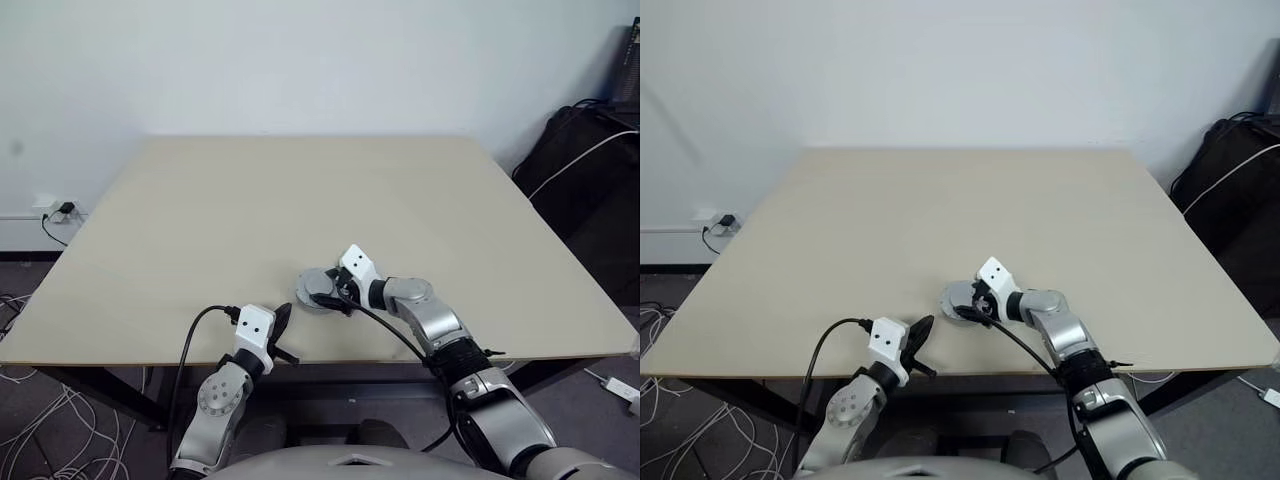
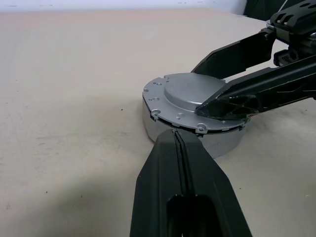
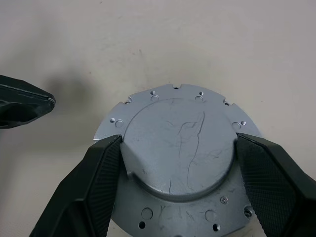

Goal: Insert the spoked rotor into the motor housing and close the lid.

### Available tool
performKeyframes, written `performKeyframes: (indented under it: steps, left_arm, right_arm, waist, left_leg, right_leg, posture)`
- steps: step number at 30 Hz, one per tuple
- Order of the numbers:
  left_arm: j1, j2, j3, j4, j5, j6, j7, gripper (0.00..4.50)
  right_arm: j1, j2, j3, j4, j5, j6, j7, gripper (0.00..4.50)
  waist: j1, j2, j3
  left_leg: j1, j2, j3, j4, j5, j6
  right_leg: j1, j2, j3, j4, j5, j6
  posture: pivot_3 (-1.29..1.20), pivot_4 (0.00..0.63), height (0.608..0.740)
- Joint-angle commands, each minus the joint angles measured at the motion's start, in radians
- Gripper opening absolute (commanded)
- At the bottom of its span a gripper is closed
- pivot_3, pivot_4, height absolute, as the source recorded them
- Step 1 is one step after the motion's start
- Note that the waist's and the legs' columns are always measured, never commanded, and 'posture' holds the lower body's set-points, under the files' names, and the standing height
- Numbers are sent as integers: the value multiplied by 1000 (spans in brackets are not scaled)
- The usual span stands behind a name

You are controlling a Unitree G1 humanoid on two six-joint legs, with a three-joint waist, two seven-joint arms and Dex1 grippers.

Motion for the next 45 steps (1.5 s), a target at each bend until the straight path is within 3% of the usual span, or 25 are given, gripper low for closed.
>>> performKeyframes:
  steps: [1,5,19,35,40,45]
  left_arm:
    - [-16,-7,-5,-29,0,-18,0,0]
    - [-15,-8,-8,-31,1,-16,1,0]
    - [-15,0,-3,-32,-12,-14,-10,0]
    - [-31,-8,5,41,-11,-58,-25,0]
    - [-45,-58,34,-44,-53,50,38,0]
    - [-147,-115,90,-155,-74,359,167,0]
  right_arm:
    - [-11,-5,1,6,-21,-38,-14,3281]
    - [-8,-9,7,12,-30,-84,-7,3281]
    - [-35,-31,50,46,-70,30,2,3281]
    - [-46,-42,71,80,-111,58,-81,3281]
    - [-37,-41,76,67,-102,70,-71,3281]
    - [-31,-34,77,64,-98,74,-74,3281]
  waist:
    - [0,0,0]
    - [0,0,0]
    - [1,1,0]
    - [6,1,0]
    - [11,2,1]
    - [13,1,2]
  left_leg:
    - [0,0,0,0,0,0]
    - [0,0,0,0,0,0]
    - [0,0,0,0,0,0]
    - [6,0,0,-2,0,0]
    - [6,0,0,-2,0,0]
    - [6,0,0,-2,0,0]
  right_leg:
    - [0,0,0,0,0,0]
    - [0,0,0,0,1,0]
    - [0,0,0,0,1,0]
    - [3,-1,-1,0,5,-1]
    - [4,-1,-2,0,5,3]
    - [4,-1,-2,0,6,6]
  posture:
    - [0,0,740]
    - [0,0,740]
    - [0,0,740]
    - [0,0,740]
    - [0,0,740]
    - [0,0,740]
